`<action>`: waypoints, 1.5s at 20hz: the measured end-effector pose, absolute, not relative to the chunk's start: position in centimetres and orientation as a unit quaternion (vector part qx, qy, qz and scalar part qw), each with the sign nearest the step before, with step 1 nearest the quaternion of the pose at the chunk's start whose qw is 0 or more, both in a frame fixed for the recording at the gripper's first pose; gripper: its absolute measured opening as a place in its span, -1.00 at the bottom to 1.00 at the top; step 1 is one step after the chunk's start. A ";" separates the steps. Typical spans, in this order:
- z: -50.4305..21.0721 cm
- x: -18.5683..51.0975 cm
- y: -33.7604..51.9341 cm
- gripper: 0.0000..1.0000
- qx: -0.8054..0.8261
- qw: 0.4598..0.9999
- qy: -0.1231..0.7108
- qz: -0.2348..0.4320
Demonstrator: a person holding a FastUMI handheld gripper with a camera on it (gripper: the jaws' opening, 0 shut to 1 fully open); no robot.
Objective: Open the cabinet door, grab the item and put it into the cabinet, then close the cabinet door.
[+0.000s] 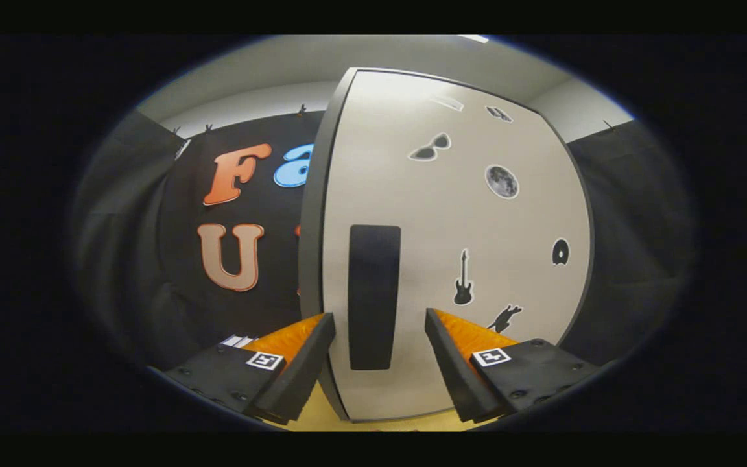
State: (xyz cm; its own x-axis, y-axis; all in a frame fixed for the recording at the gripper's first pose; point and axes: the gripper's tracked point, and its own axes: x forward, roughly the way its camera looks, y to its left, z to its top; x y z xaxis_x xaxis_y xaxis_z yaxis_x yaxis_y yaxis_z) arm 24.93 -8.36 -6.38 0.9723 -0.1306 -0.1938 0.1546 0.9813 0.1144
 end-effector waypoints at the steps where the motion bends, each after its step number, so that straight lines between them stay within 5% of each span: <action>1: -6.2 25.2 -8.1 0.61 0.065 0.992 0.088 -0.068; 4: -6.3 25.2 -8.4 0.01 0.038 0.992 0.088 -0.080; 16: -5.1 20.5 -8.8 -0.33 0.043 0.980 0.106 -0.162; 30: -3.8 13.6 -11.3 -0.46 0.064 0.991 0.102 -0.065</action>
State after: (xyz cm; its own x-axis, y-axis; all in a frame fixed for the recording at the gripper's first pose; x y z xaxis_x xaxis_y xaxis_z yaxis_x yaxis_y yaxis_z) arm 13.62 -11.26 -3.83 0.9708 -0.1149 -0.2108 0.1412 0.9834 0.1143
